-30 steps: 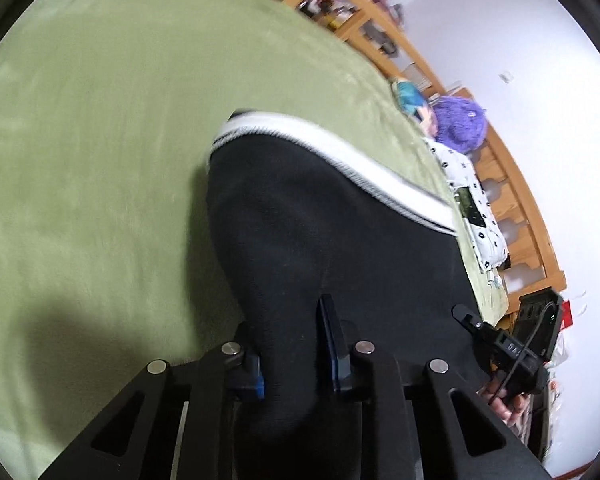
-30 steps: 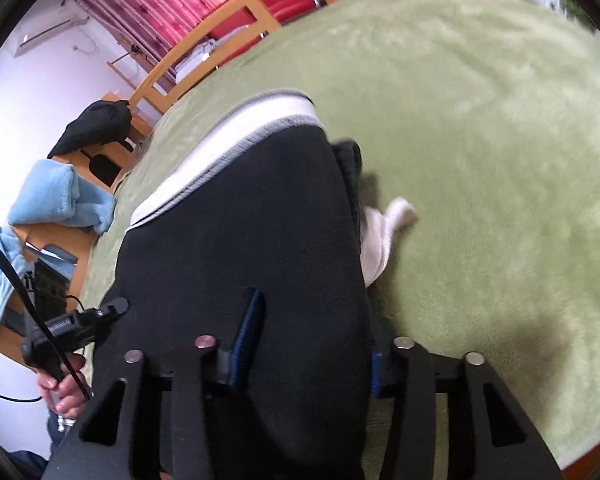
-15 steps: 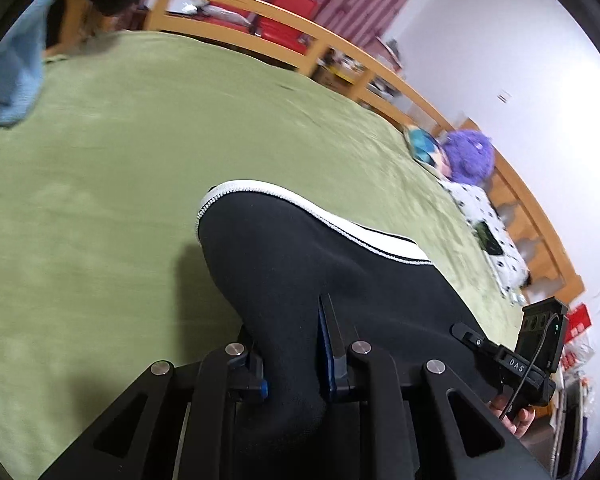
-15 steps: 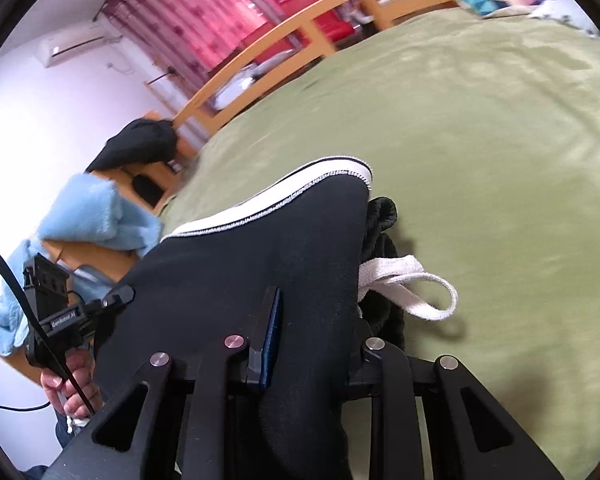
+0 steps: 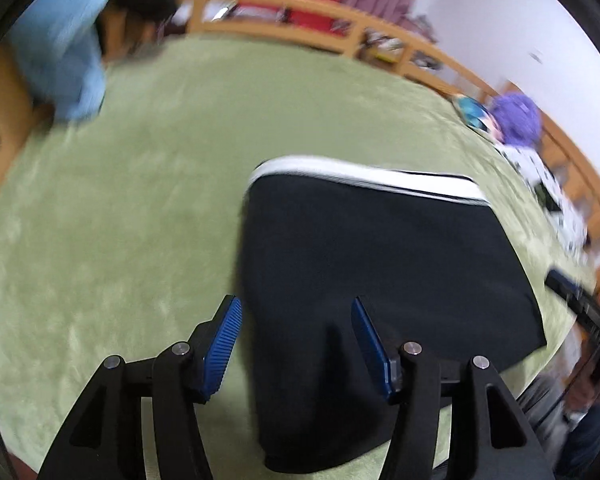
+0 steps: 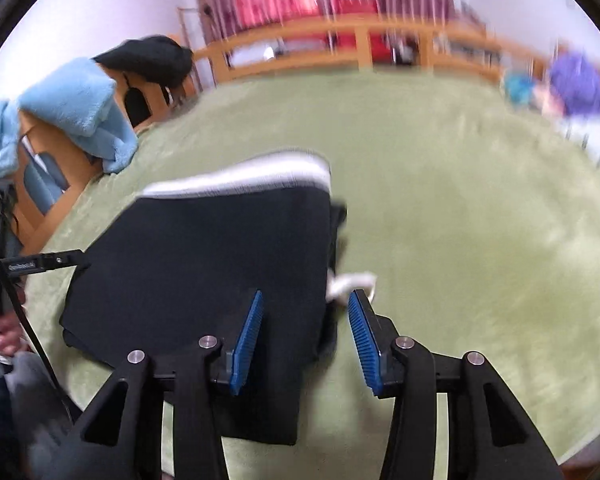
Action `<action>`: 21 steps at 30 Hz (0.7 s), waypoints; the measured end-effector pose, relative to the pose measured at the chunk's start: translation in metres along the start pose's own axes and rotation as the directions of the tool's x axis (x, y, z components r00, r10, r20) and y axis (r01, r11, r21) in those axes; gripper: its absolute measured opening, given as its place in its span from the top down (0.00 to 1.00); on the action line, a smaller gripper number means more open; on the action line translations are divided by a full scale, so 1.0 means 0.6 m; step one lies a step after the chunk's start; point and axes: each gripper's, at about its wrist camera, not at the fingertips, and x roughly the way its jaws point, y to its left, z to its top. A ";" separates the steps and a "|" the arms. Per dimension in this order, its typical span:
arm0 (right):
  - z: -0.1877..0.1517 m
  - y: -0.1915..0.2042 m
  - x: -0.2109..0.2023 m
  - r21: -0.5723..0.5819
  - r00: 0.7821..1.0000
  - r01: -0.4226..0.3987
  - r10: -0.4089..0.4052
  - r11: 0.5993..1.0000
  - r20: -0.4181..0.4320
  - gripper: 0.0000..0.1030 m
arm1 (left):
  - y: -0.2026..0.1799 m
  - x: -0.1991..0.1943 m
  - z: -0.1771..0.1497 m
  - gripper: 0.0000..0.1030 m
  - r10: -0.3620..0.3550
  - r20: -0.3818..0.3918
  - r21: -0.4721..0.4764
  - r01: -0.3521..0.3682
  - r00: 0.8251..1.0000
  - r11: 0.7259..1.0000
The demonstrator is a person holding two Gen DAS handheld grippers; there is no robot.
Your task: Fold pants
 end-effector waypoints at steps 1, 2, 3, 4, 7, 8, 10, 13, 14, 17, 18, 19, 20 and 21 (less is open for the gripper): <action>-0.004 0.014 0.000 -0.011 1.000 -0.030 0.030 0.999 0.007 0.68 | -0.017 -0.003 -0.007 0.46 0.039 0.020 0.032 -0.039 0.999 0.999; -0.005 0.023 0.005 -0.022 0.999 -0.043 0.043 0.999 0.000 0.73 | -0.028 0.001 -0.016 0.46 0.075 0.019 0.043 -0.076 0.997 0.996; -0.021 0.037 0.021 -0.051 0.999 -0.047 0.045 0.998 -0.031 0.76 | -0.033 0.007 -0.028 0.46 0.086 0.005 0.040 -0.086 0.996 0.995; -0.038 0.045 0.035 -0.073 0.998 -0.026 0.022 0.997 -0.052 0.76 | -0.032 0.018 -0.047 0.46 0.062 -0.029 0.024 -0.061 0.998 0.998; -0.084 0.045 0.066 -0.100 0.996 0.031 -0.039 0.995 -0.079 0.75 | -0.017 0.045 -0.097 0.38 0.019 -0.075 -0.020 -0.021 0.997 1.000; -0.092 0.043 0.066 -0.093 0.996 0.034 -0.042 0.995 -0.078 0.75 | -0.011 0.048 -0.101 0.35 0.005 -0.079 -0.030 -0.008 0.997 1.000; -0.087 0.043 0.062 -0.090 0.995 0.024 -0.033 0.996 -0.099 0.75 | 0.007 0.041 -0.088 0.36 -0.048 -0.102 -0.086 0.039 0.994 0.996; -0.065 0.035 0.047 -0.087 0.993 -0.006 -0.004 0.996 -0.119 0.76 | 0.014 0.014 -0.061 0.38 -0.031 -0.073 -0.095 0.024 0.997 0.995; -0.053 0.029 0.033 -0.076 0.995 -0.026 0.019 0.997 -0.098 0.76 | 0.011 -0.001 -0.048 0.37 0.004 -0.042 -0.072 -0.007 0.999 0.997; -0.014 0.023 0.004 -0.071 1.000 -0.027 0.028 0.997 0.005 0.71 | -0.001 -0.005 -0.006 0.37 0.026 -0.006 -0.036 -0.027 1.000 0.999; 0.010 0.020 0.011 -0.074 0.999 -0.022 0.025 0.997 0.033 0.66 | -0.005 0.004 0.012 0.37 0.044 -0.007 -0.032 -0.044 0.999 0.999; 0.027 0.020 0.020 -0.075 0.999 -0.017 0.020 0.997 0.042 0.66 | -0.011 0.012 0.024 0.37 0.059 -0.004 -0.025 -0.059 0.998 0.998; 0.045 0.021 0.033 -0.072 0.999 -0.010 0.013 0.997 0.044 0.66 | -0.017 0.023 0.038 0.37 0.073 0.002 -0.017 -0.073 0.997 0.997; 0.062 0.020 0.049 -0.069 0.999 -0.009 0.012 0.998 0.042 0.66 | -0.021 0.036 0.053 0.37 0.081 0.003 -0.016 -0.081 0.997 0.997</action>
